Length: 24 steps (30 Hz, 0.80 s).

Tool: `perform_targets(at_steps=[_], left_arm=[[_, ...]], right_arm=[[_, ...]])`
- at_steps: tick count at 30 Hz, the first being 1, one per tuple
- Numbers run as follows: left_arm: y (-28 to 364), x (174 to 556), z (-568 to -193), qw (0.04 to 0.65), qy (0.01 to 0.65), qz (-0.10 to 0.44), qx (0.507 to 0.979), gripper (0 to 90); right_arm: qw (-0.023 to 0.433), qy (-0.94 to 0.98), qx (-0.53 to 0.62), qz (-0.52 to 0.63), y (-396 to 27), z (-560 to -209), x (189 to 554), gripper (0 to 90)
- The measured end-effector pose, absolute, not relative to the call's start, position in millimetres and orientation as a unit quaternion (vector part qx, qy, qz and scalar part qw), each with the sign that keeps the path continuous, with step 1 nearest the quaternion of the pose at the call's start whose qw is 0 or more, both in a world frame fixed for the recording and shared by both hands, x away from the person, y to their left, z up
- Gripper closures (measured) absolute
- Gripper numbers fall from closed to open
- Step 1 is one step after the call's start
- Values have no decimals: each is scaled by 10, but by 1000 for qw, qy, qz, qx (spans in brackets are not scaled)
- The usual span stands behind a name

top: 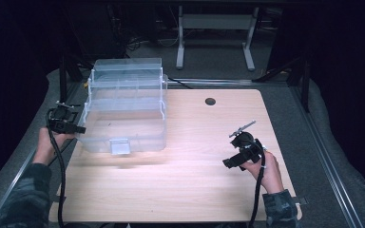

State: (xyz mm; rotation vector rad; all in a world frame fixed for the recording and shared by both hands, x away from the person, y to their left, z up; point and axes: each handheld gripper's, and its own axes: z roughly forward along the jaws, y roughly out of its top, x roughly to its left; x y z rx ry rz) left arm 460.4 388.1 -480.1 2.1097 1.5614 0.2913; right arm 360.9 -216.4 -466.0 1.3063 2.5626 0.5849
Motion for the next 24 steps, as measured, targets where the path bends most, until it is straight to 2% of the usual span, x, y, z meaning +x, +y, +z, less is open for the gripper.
perform_targets(at_steps=[24], left_arm=[[3410, 4403, -4766, 227, 527, 126, 809, 741]], right_arm=[[98, 867, 452, 185, -2189, -4689, 3628, 74]])
